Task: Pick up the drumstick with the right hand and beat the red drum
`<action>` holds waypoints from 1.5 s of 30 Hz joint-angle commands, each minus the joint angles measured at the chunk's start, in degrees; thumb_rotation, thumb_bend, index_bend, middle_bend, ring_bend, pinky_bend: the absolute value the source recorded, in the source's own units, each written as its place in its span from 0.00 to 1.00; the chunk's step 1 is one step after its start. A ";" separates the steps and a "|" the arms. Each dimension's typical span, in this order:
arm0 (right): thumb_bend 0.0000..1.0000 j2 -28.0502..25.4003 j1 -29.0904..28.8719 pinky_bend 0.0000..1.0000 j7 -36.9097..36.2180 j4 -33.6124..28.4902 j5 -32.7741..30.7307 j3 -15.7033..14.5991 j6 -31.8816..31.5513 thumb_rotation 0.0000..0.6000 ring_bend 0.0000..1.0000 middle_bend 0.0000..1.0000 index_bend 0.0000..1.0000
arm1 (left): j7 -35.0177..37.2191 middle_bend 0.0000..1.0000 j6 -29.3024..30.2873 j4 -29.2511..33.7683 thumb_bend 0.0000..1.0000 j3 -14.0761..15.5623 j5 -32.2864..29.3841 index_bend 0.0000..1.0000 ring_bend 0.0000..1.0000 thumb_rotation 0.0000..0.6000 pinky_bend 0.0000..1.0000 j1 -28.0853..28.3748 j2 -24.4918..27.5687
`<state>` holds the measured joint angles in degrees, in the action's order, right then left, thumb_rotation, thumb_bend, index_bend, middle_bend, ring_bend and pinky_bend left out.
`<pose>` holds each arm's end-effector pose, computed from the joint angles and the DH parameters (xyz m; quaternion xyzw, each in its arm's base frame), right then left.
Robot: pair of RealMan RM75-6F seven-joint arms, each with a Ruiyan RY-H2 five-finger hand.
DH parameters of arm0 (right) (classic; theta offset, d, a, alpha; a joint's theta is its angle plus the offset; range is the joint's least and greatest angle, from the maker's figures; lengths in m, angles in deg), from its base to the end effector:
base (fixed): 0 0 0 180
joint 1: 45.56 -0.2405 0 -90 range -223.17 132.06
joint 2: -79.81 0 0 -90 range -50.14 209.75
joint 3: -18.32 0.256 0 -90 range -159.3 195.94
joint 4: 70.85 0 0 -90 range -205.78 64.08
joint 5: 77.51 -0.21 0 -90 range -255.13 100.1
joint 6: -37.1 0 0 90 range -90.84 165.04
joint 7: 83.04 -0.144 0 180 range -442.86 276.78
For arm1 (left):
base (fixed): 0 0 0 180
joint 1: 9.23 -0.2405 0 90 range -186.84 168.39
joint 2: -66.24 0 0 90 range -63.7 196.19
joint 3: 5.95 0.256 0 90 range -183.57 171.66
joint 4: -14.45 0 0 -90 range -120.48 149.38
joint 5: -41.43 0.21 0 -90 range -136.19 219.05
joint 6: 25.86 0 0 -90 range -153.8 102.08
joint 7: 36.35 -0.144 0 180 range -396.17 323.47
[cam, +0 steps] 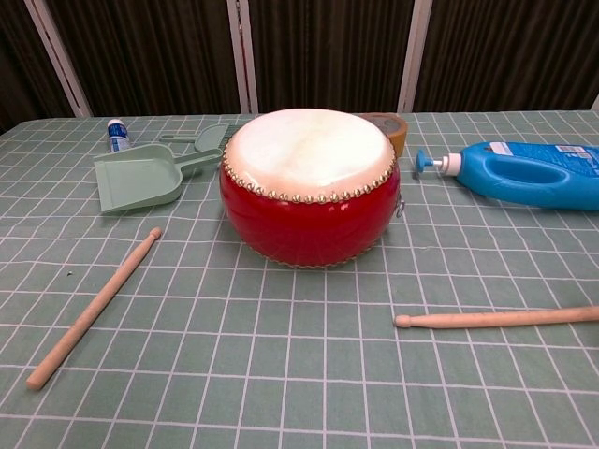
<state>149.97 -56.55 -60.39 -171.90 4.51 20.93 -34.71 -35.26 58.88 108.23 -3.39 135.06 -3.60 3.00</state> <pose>-0.2629 -0.2007 0.0844 0.6927 -0.3795 0.3066 0.5312 -0.2956 0.1628 0.1412 -0.6486 -0.3919 -0.3918 0.5218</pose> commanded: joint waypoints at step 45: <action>0.35 18.92 -7.33 0.94 11.96 12.72 -13.71 1.65 5.11 1.00 1.00 1.00 0.51 | 0.59 0.00 -0.64 0.17 0.00 0.08 -0.33 0.00 0.00 1.00 0.00 0.25 0.18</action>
<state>168.80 -63.84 -48.54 -159.29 -9.10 22.68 -29.67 -34.67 58.24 108.40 -3.31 134.72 -3.36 3.18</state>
